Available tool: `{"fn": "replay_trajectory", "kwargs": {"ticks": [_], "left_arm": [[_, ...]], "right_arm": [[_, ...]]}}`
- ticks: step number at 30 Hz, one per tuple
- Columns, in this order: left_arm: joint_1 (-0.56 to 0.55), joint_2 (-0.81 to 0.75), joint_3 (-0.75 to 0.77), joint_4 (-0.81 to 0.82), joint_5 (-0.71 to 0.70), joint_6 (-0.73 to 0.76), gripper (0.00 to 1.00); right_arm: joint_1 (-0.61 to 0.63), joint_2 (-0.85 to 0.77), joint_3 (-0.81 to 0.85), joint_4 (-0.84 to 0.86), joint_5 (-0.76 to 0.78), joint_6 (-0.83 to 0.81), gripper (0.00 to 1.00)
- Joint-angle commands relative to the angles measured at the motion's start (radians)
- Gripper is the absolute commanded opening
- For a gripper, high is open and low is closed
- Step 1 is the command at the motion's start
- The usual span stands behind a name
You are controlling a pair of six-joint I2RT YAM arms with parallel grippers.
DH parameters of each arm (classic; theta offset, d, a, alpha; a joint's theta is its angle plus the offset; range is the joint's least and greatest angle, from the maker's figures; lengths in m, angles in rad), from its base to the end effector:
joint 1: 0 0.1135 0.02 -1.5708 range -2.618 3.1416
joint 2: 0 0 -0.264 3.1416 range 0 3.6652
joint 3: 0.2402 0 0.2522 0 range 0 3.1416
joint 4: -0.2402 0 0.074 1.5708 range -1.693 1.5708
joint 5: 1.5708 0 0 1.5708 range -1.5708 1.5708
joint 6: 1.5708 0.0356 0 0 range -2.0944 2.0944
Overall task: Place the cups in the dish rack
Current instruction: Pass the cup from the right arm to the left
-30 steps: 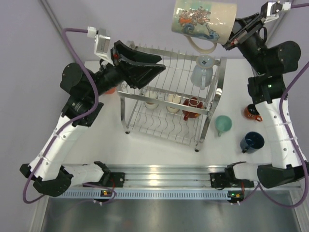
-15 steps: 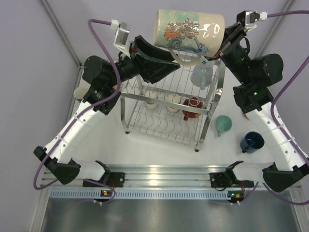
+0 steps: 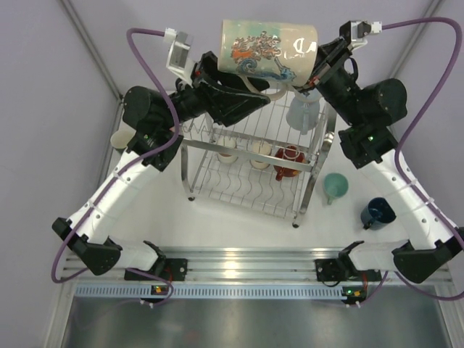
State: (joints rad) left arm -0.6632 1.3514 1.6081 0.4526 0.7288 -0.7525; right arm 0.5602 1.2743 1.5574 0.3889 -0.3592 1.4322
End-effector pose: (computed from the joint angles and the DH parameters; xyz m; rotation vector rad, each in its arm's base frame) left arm 0.1907 -0.1791 0.5569 0.7251 0.9574 -1.5754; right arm 0.2012 0.1409 0.5588 0.0870 1.1433 1.9735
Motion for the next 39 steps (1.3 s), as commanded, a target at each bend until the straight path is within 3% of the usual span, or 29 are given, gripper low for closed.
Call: {"fn": "replay_trajectory", "kwargs": {"ticks": [1, 18, 25, 31, 38, 39], "left_arm": [[-0.004, -0.005, 0.024, 0.072, 0.009, -0.008, 0.56], [-0.006, 0.020, 0.024, 0.166, 0.000, -0.122, 0.48], [-0.006, 0.011, -0.002, 0.210, -0.016, -0.146, 0.31], [-0.006, 0.012, -0.004, 0.210, 0.000, -0.157, 0.00], [-0.006, 0.003, -0.016, 0.086, -0.052, -0.090, 0.00], [-0.006, -0.003, -0.017, 0.072, -0.063, -0.079, 0.00]], "right_arm": [[0.027, -0.013, 0.040, 0.108, 0.060, 0.010, 0.00], [0.084, -0.015, 0.004, 0.099, 0.080, -0.013, 0.00], [0.086, -0.023, -0.019, 0.114, 0.092, -0.012, 0.00], [0.086, -0.021, -0.028, 0.116, 0.098, -0.012, 0.00], [0.081, -0.033, 0.004, 0.024, 0.117, -0.107, 0.00], [0.079, -0.036, 0.006, 0.018, 0.121, -0.122, 0.05]]}}
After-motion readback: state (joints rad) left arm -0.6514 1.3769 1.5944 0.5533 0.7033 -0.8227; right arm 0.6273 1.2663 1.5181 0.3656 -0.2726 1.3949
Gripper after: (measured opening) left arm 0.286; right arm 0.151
